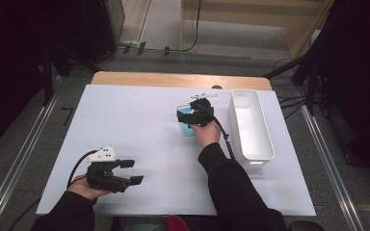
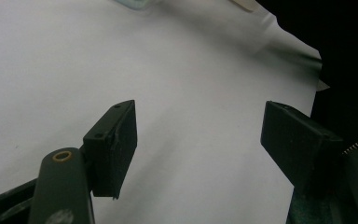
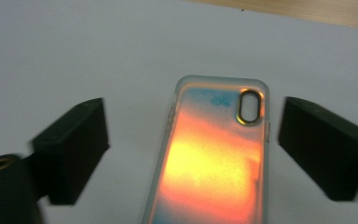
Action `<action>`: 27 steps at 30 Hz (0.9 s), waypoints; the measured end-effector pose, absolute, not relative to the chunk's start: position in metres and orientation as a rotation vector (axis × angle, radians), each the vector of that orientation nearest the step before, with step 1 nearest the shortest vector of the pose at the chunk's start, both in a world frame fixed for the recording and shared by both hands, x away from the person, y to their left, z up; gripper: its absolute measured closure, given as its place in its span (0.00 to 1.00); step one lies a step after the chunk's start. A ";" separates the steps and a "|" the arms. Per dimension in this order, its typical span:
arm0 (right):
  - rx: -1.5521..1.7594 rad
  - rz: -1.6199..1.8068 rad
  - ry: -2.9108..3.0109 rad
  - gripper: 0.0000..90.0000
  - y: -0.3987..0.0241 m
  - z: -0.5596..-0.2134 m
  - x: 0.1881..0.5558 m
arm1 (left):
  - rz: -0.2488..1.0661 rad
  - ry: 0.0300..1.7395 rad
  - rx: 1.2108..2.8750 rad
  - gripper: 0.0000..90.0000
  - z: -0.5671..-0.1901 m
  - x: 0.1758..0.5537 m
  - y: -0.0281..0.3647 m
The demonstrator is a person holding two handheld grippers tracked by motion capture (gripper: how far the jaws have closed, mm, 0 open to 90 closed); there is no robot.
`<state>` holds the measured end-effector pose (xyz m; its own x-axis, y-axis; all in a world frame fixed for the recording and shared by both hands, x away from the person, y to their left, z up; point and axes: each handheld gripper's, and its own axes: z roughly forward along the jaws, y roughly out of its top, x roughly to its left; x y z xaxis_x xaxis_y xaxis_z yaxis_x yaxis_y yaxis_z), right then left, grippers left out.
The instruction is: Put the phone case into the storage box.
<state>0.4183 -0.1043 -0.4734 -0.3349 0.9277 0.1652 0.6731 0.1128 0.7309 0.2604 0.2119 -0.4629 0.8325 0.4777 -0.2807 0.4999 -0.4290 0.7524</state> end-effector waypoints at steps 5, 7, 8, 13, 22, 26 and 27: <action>1.591 1.124 2.017 0.00 -0.106 -0.470 0.418 | -0.032 0.717 2.090 0.30 -0.463 0.261 0.212; 1.589 1.135 2.026 0.00 -0.106 -0.470 0.417 | -0.031 0.717 2.089 0.30 -0.463 0.261 0.212; 1.587 1.124 2.033 0.00 -0.106 -0.470 0.418 | -0.030 0.716 2.089 0.30 -0.463 0.260 0.212; 1.589 1.107 2.022 0.00 -0.105 -0.471 0.418 | -0.032 0.718 2.094 0.30 -0.463 0.260 0.212; 1.574 1.070 2.000 0.00 -0.102 -0.476 0.417 | -0.032 0.717 2.092 0.30 -0.463 0.261 0.212; 1.590 1.070 1.996 0.00 -0.102 -0.483 0.416 | -0.031 0.719 2.092 0.30 -0.463 0.261 0.212; 1.593 1.070 1.992 0.00 -0.102 -0.485 0.416 | -0.032 0.718 2.092 0.30 -0.463 0.261 0.212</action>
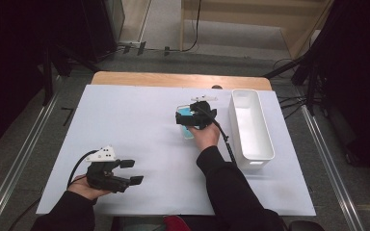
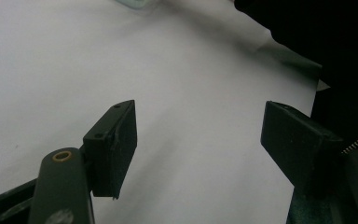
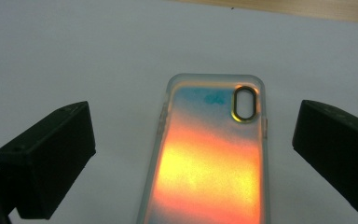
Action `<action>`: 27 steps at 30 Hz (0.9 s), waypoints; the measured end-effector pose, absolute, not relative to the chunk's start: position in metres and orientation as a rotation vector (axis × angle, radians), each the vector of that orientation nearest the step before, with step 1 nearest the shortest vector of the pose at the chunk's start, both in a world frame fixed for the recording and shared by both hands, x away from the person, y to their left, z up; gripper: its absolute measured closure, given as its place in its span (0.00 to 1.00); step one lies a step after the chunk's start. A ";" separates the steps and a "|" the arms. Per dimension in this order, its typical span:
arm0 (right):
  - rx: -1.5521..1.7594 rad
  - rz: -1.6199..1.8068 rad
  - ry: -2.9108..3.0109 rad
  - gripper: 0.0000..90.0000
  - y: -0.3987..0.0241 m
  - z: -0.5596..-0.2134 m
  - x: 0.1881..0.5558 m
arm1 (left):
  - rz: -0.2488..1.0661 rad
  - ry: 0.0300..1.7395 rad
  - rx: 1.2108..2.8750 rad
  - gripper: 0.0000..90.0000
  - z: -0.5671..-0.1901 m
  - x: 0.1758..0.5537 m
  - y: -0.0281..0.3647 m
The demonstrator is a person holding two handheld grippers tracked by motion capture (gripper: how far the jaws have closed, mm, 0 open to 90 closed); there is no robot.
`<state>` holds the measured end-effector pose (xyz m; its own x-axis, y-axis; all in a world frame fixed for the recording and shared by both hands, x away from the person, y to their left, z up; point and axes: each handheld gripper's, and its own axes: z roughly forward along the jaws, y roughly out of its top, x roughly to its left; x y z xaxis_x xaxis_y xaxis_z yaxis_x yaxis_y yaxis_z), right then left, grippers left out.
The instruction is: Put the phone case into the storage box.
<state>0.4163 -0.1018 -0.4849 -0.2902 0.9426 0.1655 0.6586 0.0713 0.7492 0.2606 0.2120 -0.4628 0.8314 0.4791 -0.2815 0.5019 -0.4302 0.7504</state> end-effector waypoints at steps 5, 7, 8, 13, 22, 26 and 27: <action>1.606 1.062 1.987 0.00 -0.102 -0.493 0.416 | -0.031 0.718 2.093 0.30 -0.463 0.261 0.212; 1.612 1.060 1.984 0.00 -0.101 -0.495 0.415 | -0.031 0.717 2.094 0.30 -0.463 0.260 0.212; 1.615 1.060 1.981 0.00 -0.101 -0.496 0.415 | -0.031 0.717 2.095 0.30 -0.463 0.260 0.212; 1.620 1.051 1.987 0.00 -0.100 -0.500 0.414 | -0.031 0.716 2.096 0.30 -0.463 0.260 0.212; 1.624 1.040 1.987 0.00 -0.096 -0.509 0.411 | -0.030 0.716 2.095 0.30 -0.463 0.260 0.212; 1.646 1.023 1.985 0.00 -0.096 -0.516 0.410 | -0.033 0.714 2.098 0.30 -0.463 0.260 0.211; 1.646 1.023 1.985 0.00 -0.096 -0.516 0.410 | -0.033 0.714 2.098 0.30 -0.463 0.260 0.211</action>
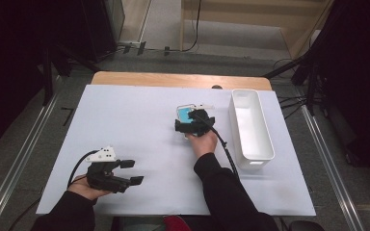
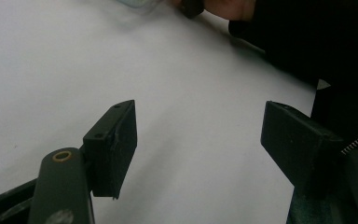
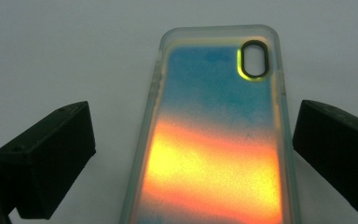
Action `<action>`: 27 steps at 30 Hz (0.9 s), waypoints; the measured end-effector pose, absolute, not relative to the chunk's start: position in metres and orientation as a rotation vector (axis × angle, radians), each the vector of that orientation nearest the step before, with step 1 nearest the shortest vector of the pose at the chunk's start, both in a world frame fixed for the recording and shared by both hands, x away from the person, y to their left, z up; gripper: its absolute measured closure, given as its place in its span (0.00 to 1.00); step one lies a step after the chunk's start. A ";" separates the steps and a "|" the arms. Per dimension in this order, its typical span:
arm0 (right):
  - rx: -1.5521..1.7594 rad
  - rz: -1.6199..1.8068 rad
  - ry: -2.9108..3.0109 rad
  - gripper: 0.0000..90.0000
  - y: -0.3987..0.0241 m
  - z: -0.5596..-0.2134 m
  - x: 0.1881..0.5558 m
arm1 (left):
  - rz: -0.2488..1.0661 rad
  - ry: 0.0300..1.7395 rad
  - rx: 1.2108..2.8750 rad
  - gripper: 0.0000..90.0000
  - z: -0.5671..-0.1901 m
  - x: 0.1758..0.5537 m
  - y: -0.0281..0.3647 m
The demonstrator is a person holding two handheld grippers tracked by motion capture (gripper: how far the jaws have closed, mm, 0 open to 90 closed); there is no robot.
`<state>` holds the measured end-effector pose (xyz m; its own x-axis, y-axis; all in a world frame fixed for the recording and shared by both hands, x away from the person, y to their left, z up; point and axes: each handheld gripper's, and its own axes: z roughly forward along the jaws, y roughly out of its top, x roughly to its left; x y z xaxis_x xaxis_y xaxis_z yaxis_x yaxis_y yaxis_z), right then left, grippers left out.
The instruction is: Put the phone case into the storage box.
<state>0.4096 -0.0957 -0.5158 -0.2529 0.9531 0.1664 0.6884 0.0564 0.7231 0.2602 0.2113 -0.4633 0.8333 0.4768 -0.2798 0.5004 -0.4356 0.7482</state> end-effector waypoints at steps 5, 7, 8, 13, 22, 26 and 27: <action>1.650 1.020 1.987 0.00 -0.096 -0.518 0.411 | -0.033 0.715 2.099 0.30 -0.463 0.260 0.211; 1.670 1.015 1.991 0.00 -0.096 -0.518 0.411 | -0.031 0.715 2.095 0.30 -0.464 0.260 0.211; 1.680 1.015 1.985 0.00 -0.097 -0.519 0.412 | -0.031 0.714 2.095 0.30 -0.464 0.260 0.211; 1.683 0.985 2.008 0.00 -0.096 -0.519 0.413 | -0.031 0.715 2.095 0.30 -0.463 0.260 0.211; 1.613 0.853 2.052 0.00 -0.087 -0.520 0.413 | -0.031 0.715 2.095 0.30 -0.463 0.260 0.211; 1.602 0.821 2.044 0.02 -0.085 -0.519 0.413 | -0.031 0.713 2.095 0.30 -0.464 0.260 0.211; 1.601 0.819 2.043 0.03 -0.085 -0.519 0.413 | -0.031 0.713 2.095 0.30 -0.464 0.260 0.211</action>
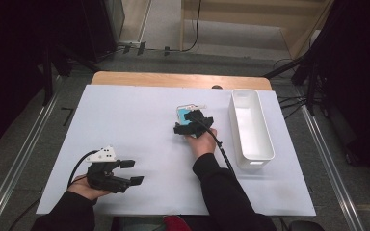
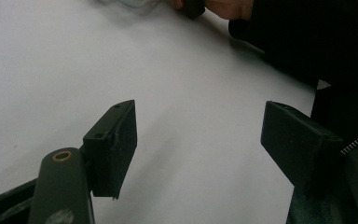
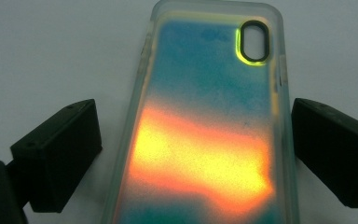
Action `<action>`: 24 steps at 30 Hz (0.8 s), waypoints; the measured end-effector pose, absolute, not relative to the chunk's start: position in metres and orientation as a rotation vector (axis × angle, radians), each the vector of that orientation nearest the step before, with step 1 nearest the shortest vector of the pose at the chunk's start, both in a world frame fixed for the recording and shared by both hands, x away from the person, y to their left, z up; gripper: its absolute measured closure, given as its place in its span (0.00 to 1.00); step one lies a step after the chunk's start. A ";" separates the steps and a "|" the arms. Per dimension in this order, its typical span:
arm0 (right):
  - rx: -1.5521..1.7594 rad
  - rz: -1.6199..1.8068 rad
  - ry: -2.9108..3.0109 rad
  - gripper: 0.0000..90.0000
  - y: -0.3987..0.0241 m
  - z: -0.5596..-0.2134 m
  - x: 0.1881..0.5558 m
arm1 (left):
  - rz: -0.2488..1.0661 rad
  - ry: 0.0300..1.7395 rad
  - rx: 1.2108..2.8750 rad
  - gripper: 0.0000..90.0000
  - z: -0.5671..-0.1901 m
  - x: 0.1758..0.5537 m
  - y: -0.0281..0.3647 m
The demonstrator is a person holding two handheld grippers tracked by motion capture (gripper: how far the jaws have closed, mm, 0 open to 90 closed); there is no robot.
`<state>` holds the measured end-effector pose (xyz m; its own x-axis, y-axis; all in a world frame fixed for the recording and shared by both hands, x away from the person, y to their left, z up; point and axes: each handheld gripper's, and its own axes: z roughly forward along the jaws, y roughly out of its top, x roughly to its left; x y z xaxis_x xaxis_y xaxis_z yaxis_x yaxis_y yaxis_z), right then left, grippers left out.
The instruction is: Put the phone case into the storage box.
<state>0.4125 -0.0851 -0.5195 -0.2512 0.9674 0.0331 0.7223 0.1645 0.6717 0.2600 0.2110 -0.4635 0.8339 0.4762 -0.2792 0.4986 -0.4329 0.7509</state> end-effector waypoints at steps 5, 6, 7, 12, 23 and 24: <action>1.593 0.817 2.046 0.04 -0.085 -0.520 0.412 | -0.030 0.711 2.098 0.30 -0.464 0.260 0.211; 1.588 0.822 2.040 0.07 -0.084 -0.520 0.412 | -0.031 0.710 2.101 0.30 -0.463 0.260 0.211; 1.588 0.822 2.040 0.07 -0.084 -0.520 0.412 | -0.031 0.711 2.101 0.30 -0.464 0.260 0.211; 1.541 0.836 2.057 0.15 -0.084 -0.519 0.409 | -0.032 0.711 2.101 0.30 -0.464 0.260 0.211; 1.558 0.849 2.050 0.16 -0.084 -0.519 0.409 | -0.033 0.711 2.103 0.30 -0.464 0.260 0.211; 1.560 0.851 2.044 0.16 -0.085 -0.519 0.409 | -0.032 0.711 2.103 0.30 -0.464 0.260 0.211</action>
<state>0.4094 -0.0848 -0.5186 -0.2749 0.9611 0.0281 0.6971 0.1792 0.6942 0.2604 0.2109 -0.4637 0.8349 0.4754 -0.2774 0.4986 -0.4399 0.7469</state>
